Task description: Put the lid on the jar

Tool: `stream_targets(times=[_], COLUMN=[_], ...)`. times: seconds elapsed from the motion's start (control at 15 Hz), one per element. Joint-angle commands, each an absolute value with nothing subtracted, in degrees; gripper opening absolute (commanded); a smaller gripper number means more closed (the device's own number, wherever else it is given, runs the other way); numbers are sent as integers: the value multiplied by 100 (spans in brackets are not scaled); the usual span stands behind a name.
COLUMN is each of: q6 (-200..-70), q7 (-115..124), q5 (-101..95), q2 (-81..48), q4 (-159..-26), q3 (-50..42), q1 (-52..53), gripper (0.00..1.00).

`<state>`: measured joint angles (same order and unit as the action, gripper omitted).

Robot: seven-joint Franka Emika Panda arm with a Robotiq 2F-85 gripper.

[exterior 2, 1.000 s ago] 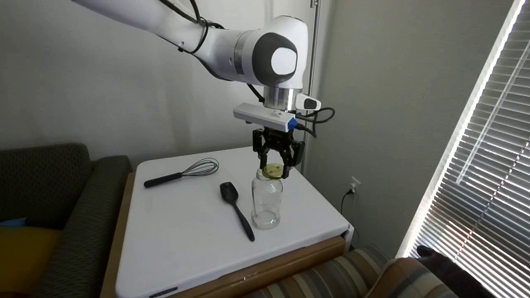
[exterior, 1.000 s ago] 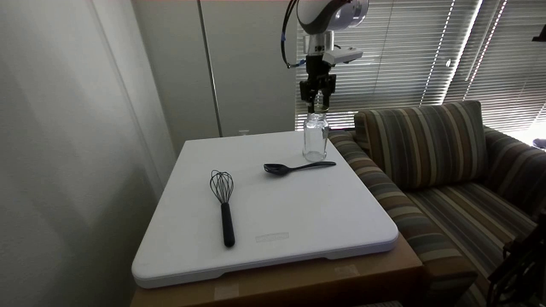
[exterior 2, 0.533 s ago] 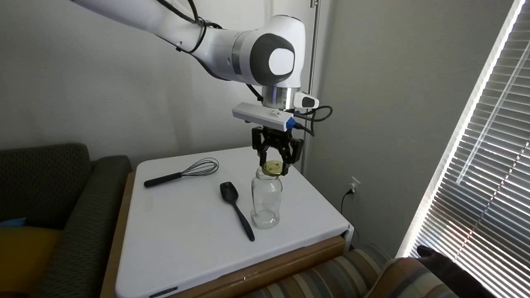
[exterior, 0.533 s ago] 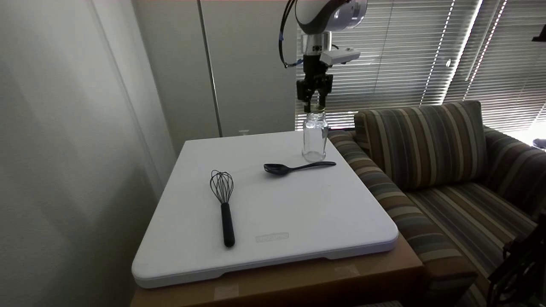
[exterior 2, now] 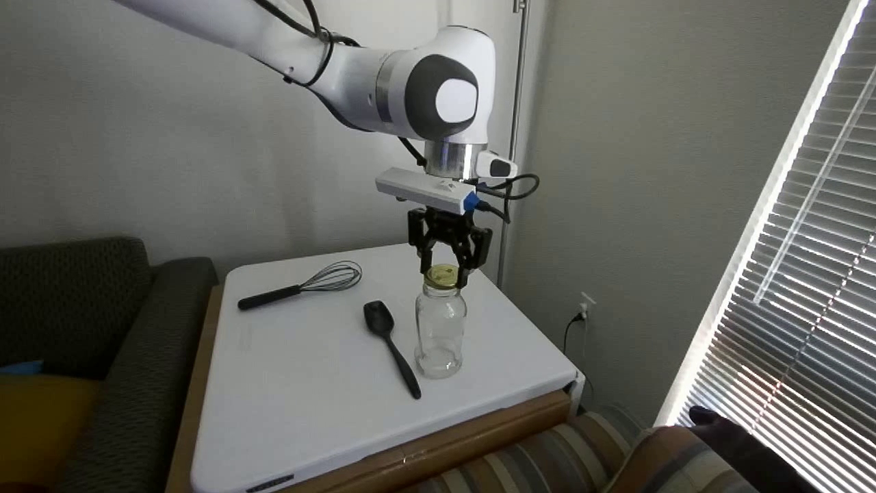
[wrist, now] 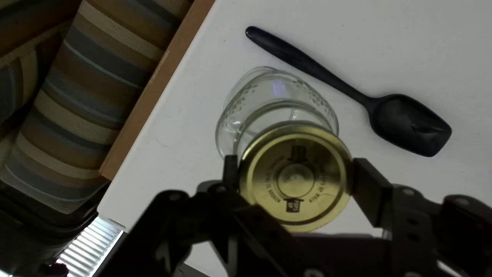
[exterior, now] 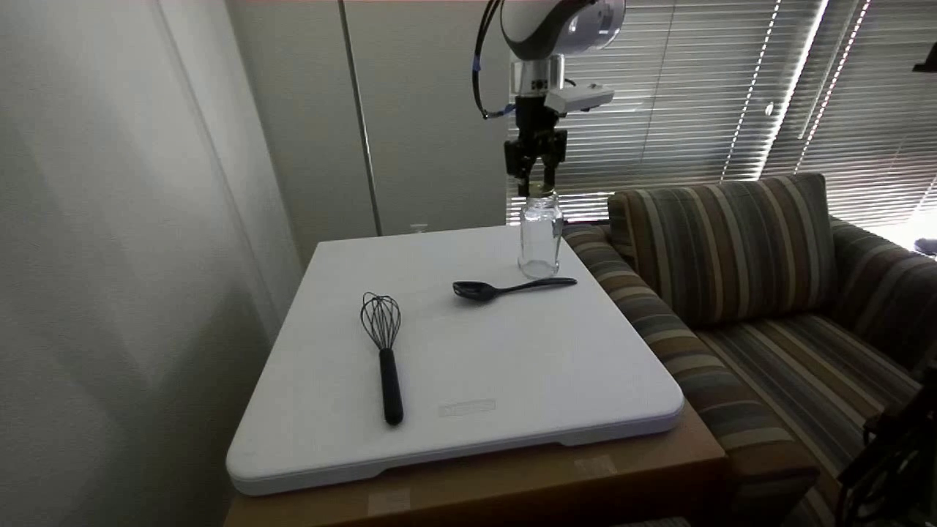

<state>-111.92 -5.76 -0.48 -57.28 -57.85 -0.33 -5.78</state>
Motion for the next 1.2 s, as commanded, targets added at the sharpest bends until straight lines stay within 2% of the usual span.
stream_targets(times=[0.0, 1.13], q6=[-11195, -11004], q7=[-570, -485], q5=[-94, -100], q2=[-5455, -5314], q4=[-6148, -6400], q3=[-93, -181], q1=[-531, -547], gripper=[48, 48])
